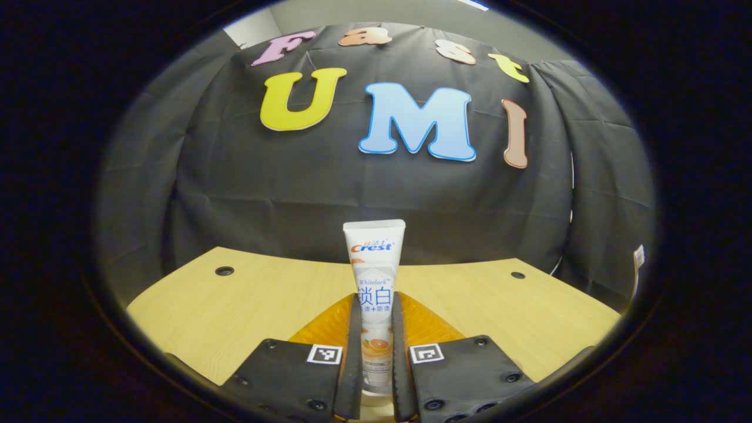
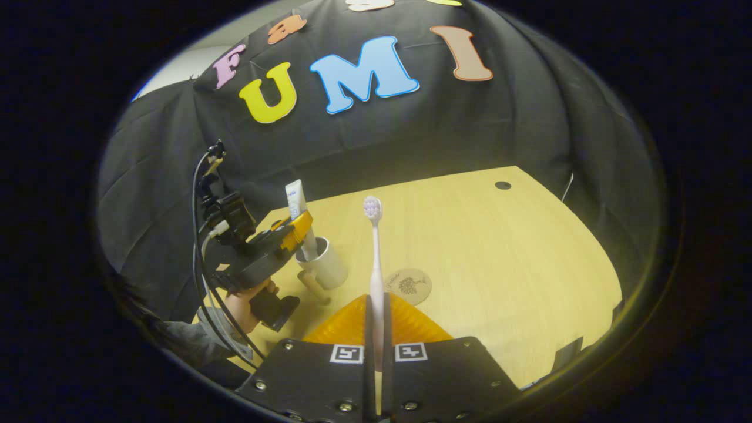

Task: Put the toothbrush and toothpaste on the desktop into the cup, then pick up the cup and place it on the coaster on the desktop.

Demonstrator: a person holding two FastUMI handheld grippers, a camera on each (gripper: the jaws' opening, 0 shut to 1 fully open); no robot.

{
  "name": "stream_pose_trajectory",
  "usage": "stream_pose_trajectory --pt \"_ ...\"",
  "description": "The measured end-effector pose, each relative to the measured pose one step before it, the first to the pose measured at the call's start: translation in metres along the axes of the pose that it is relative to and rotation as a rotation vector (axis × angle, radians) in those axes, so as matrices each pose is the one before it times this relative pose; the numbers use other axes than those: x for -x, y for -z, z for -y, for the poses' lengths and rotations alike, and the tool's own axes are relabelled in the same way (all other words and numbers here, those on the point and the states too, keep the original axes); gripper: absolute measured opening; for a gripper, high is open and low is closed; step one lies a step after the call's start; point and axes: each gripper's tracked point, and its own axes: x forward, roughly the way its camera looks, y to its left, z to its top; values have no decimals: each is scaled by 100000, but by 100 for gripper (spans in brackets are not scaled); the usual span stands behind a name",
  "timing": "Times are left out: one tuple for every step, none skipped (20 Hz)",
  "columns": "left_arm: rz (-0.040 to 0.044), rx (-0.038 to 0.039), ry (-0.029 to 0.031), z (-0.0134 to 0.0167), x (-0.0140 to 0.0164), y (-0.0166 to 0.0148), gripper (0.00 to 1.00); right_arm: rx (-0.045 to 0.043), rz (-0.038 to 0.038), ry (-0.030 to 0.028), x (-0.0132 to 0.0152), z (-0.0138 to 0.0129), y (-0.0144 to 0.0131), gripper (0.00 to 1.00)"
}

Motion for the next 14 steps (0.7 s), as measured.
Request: stream_pose_trajectory --pt "-2017 -100 284 59 -9 590 29 148 365 -536 -178 -177 -350 5" --pt "-1732 310 346 18 16 799 29 -29 533 -924 -175 -322 -289 5" --pt "-1983 67 598 141 41 567 31 -19 576 -607 -142 -270 -386 5" --pt "-1678 -25 -379 -42 8 467 31 231 423 -510 -219 -159 -269 5" --pt "-1556 -276 583 61 79 427 32 528 71 -717 -166 -280 -141 5" --pt "-1297 -734 165 302 52 547 34 689 -85 -376 -88 -113 -93 5" --pt "-2044 -771 352 164 154 473 36 800 -100 -213 -152 -59 -94 5" --pt "-1076 -1427 331 189 93 429 38 445 -201 -384 -152 -84 76 5" --pt "-1644 -1303 896 231 70 526 40 -69 -107 -619 -89 -146 -99 5" --pt "445 -1866 140 194 253 -98 46 -140 224 -634 -117 -197 -35 5" --pt "24 -1485 410 190 9 86 46 31 437 -367 -112 -109 -233 5" --pt "-224 -619 418 217 34 24 46 109 292 -311 -141 -48 -116 5" --pt "-353 -328 636 179 153 126 46 173 386 -72 -181 8 -62 5" --pt "-395 -321 136 57 50 121 48 70 469 -119 -45 -7 -212 5"
